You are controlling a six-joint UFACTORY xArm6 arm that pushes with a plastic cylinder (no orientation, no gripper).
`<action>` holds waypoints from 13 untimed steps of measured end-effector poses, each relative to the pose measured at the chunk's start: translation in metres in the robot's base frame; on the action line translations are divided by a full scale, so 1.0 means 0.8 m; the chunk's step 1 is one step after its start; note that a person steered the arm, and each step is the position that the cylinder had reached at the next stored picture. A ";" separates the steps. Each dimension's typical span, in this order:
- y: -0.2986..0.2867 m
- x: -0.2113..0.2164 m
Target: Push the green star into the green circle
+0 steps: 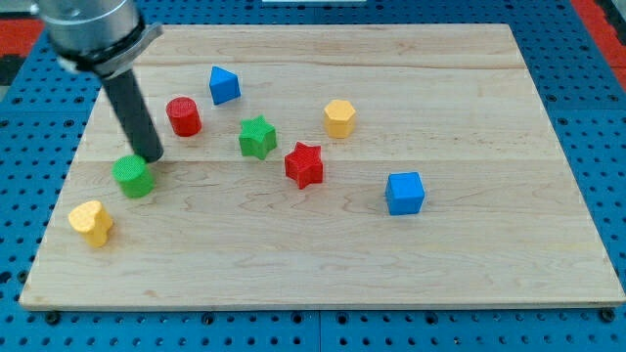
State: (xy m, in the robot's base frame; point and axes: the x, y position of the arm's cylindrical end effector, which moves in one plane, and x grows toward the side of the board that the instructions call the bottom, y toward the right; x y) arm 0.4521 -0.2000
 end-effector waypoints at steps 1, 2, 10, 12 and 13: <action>0.000 0.024; 0.064 -0.059; 0.110 0.001; 0.085 -0.026; 0.051 0.022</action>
State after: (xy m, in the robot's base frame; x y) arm 0.4698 -0.1593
